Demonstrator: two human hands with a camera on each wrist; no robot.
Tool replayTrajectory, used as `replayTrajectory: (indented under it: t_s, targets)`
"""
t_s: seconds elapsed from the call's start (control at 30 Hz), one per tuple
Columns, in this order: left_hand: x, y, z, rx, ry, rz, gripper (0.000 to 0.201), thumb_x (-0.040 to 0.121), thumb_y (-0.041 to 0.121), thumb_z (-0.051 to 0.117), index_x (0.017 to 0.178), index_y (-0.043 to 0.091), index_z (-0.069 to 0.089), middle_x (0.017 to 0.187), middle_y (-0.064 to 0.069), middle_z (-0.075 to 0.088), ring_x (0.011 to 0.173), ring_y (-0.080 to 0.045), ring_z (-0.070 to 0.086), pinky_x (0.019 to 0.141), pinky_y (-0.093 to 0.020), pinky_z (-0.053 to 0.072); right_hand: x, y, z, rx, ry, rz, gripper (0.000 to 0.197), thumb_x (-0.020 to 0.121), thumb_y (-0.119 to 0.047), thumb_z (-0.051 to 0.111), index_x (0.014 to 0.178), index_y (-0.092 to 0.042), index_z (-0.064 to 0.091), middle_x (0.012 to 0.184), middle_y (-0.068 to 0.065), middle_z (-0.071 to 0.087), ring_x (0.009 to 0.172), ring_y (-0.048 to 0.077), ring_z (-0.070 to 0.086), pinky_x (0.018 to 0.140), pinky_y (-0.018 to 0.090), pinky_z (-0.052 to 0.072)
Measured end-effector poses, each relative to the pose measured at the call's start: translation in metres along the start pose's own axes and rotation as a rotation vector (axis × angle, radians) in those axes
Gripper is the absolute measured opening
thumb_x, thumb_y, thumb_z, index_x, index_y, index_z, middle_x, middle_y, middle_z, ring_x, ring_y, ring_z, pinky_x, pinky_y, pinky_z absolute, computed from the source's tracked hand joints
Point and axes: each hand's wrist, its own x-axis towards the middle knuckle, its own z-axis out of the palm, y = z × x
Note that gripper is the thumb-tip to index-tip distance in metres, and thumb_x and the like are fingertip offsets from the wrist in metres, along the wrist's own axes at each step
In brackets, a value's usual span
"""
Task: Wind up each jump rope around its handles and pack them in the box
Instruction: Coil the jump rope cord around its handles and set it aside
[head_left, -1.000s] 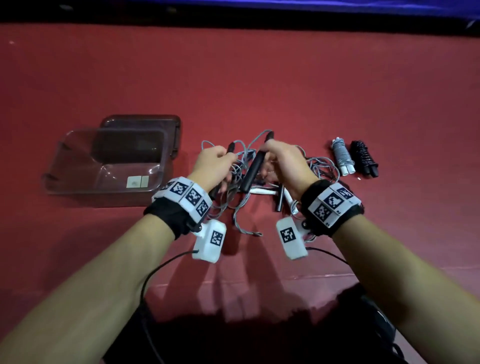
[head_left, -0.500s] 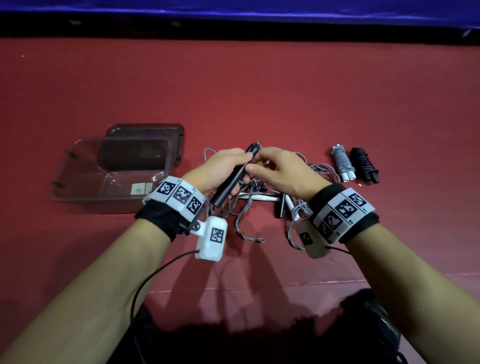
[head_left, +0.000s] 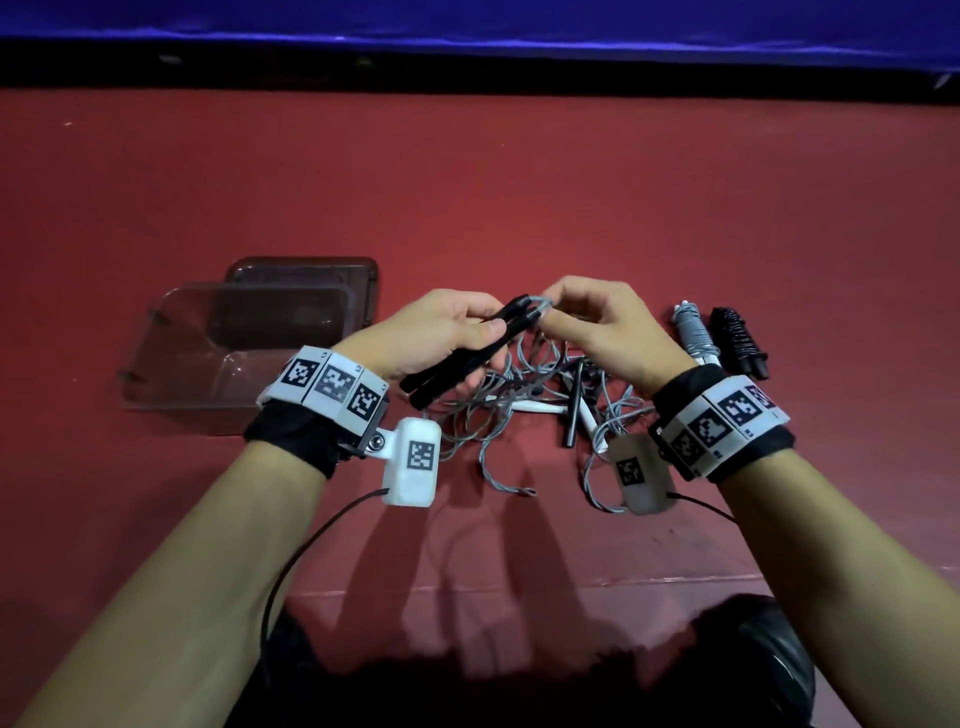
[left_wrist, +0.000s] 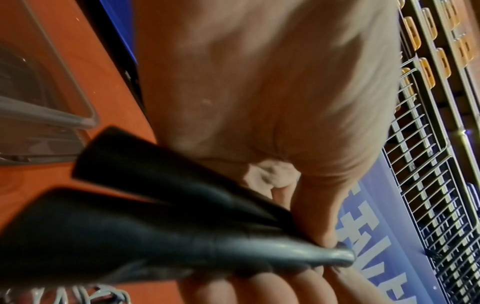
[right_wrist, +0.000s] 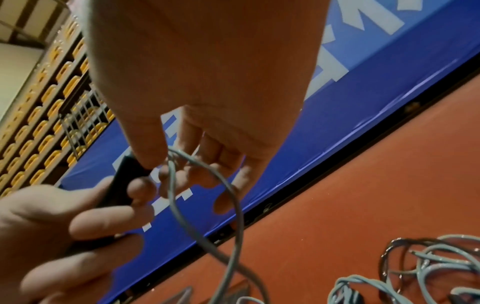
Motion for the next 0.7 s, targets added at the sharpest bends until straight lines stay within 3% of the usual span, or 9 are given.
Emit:
replayTrajectory:
  t_s: [0.13,0.23,0.3,0.37,0.47,0.57,0.7]
  targets:
    - [0.001,-0.005,0.003,-0.109,-0.01,0.029,0.016,0.108,0.013,0.046,0.112,0.003,0.058,0.074,-0.004,0.061,0.048,-0.015,0.049,0.044,-0.025,0.043,-0.002,0.004,0.0,0.155,0.028,0.033,0.013,0.095,-0.013,0.068,0.086,-0.007,0.062,0.077,0.01,0.069,0.068,0.016,0.06,0.065,0.02,0.049]
    - [0.002,-0.01,0.006,-0.277,-0.002,0.066,0.019,0.108,0.018,0.044,0.113,0.006,0.059,0.074,-0.002,0.058,0.048,-0.013,0.046,0.043,-0.024,0.039,-0.003,0.005,0.0,0.377,-0.009,0.089,0.013,0.094,-0.02,0.069,0.087,-0.01,0.065,0.065,0.004,0.063,0.057,0.015,0.057,0.062,0.028,0.05]
    - [0.002,-0.013,0.006,-0.366,0.032,0.095,0.021,0.107,0.019,0.044,0.114,0.007,0.059,0.074,-0.001,0.057,0.049,-0.012,0.045,0.043,-0.023,0.037,-0.002,0.007,-0.002,0.464,0.01,0.107,0.015,0.099,-0.017,0.061,0.097,-0.007,0.071,0.067,0.005,0.058,0.053,0.015,0.047,0.055,0.027,0.045]
    - [0.004,-0.016,0.007,-0.41,0.067,0.106,0.021,0.106,0.02,0.045,0.116,0.008,0.059,0.076,-0.002,0.058,0.049,-0.012,0.045,0.043,-0.023,0.038,-0.002,0.006,-0.005,0.355,0.034,0.105,0.02,0.103,-0.012,0.055,0.106,-0.004,0.072,0.071,0.006,0.061,0.051,0.015,0.044,0.051,0.022,0.037]
    - [0.006,-0.02,0.012,-0.475,0.135,0.101,0.014,0.106,0.019,0.046,0.118,0.012,0.05,0.078,-0.004,0.06,0.05,-0.013,0.045,0.043,-0.023,0.039,-0.001,0.008,-0.009,0.159,0.052,0.073,0.022,0.104,-0.013,0.056,0.114,-0.004,0.073,0.076,0.008,0.059,0.059,0.013,0.05,0.058,0.021,0.043]
    - [0.009,-0.022,0.016,-0.533,0.166,0.101,0.007,0.107,0.018,0.048,0.109,0.015,0.042,0.079,-0.006,0.06,0.051,-0.015,0.044,0.042,-0.024,0.039,0.0,0.016,-0.013,0.23,0.118,0.1,0.024,0.102,-0.01,0.057,0.12,-0.009,0.073,0.078,0.002,0.058,0.066,0.018,0.046,0.061,0.028,0.047]
    - [0.009,-0.021,0.02,-0.56,0.078,0.089,0.009,0.107,0.017,0.045,0.101,0.017,0.039,0.079,-0.006,0.06,0.049,-0.014,0.044,0.041,-0.023,0.038,0.001,0.019,-0.008,0.331,0.331,0.017,0.018,0.1,-0.011,0.062,0.113,-0.014,0.073,0.079,-0.004,0.07,0.056,0.01,0.039,0.047,0.021,0.032]
